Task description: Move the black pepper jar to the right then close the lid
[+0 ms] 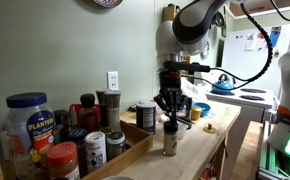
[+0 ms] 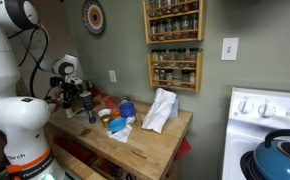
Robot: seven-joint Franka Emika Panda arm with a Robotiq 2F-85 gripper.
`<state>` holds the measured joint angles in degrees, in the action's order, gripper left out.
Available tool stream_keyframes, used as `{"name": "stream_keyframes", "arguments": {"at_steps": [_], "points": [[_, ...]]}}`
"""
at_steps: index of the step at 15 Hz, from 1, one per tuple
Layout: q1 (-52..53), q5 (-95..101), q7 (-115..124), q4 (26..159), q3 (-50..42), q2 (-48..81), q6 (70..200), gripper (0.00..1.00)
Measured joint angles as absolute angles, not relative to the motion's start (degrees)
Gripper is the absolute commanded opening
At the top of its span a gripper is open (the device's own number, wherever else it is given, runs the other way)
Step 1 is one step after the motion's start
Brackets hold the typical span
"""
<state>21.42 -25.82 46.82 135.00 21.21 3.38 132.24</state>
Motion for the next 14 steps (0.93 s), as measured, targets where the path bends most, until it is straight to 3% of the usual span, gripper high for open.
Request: {"name": "stream_keyframes", "arguments": {"at_steps": [2,10,11,14], "points": [[21.42,-25.82,46.82,135.01,21.21,3.32,132.24,0.32],[21.34,-25.75,46.71,135.0,21.16,-2.91,130.25,0.93],[21.3,-25.74,46.71,135.0,21.14,-4.0,129.6,0.99],[21.2,-25.66,46.71,134.99,20.95,-6.71,127.52,1.0]]}}
